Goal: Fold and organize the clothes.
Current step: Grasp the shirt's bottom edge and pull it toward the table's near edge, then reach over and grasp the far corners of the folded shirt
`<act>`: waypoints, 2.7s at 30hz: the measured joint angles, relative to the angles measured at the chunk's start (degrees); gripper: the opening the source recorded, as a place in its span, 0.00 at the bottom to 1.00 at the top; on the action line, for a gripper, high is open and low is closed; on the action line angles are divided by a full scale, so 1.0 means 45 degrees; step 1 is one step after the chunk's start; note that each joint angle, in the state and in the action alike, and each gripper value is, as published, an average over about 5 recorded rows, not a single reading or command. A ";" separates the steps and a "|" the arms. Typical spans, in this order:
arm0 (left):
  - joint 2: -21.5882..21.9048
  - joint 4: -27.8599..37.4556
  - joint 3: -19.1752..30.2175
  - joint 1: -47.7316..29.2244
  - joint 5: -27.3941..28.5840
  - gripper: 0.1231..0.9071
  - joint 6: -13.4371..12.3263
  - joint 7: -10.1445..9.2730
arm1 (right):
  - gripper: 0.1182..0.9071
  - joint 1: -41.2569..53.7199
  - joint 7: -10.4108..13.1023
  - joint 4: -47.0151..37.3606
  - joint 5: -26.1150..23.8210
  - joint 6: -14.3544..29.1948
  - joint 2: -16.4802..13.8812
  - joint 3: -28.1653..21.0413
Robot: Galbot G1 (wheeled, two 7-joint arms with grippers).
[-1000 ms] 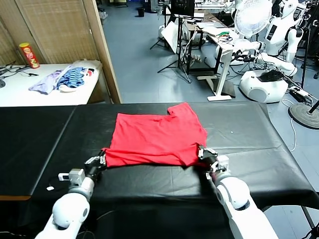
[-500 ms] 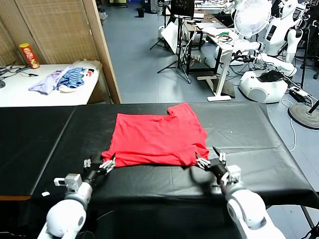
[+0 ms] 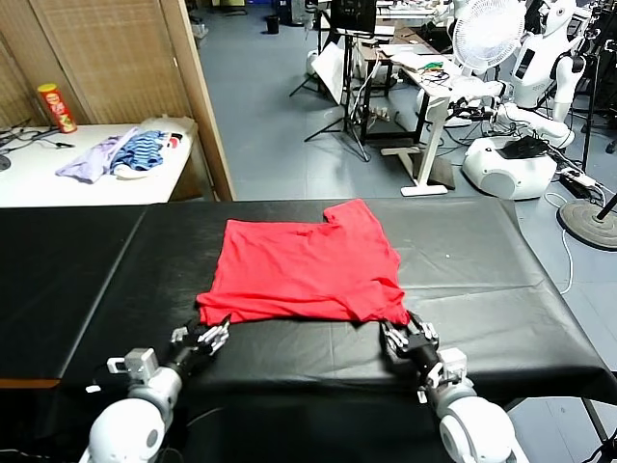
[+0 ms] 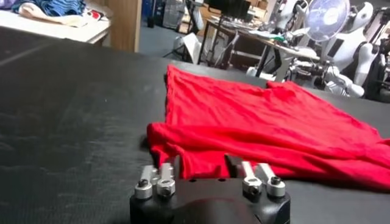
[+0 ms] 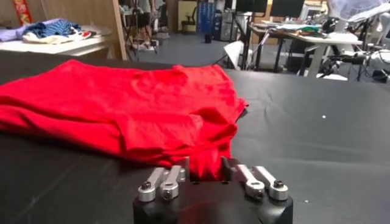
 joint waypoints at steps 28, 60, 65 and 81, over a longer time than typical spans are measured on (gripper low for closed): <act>0.1926 -0.2976 -0.0716 0.3612 0.3169 0.00 0.0335 -0.0191 | 0.01 -0.2751 0.1453 0.3215 0.2726 -0.3071 -0.1319 0.1268; 0.2225 -0.3245 -0.1584 0.0519 -0.1034 0.86 0.2560 -0.1519 | 0.86 0.3972 0.1958 -0.0530 0.3862 -0.2656 -0.1707 -0.0021; 0.2256 -0.0783 -0.0244 -0.2934 -0.1892 0.86 0.3626 -0.1872 | 0.86 0.6707 0.1757 -0.3454 0.3546 -0.2498 -0.1018 -0.1330; 0.1295 0.6259 0.3315 -0.9381 -0.1121 0.86 0.4146 -0.1104 | 0.86 1.0618 0.0858 -0.9195 0.3104 -0.2358 0.0635 -0.3482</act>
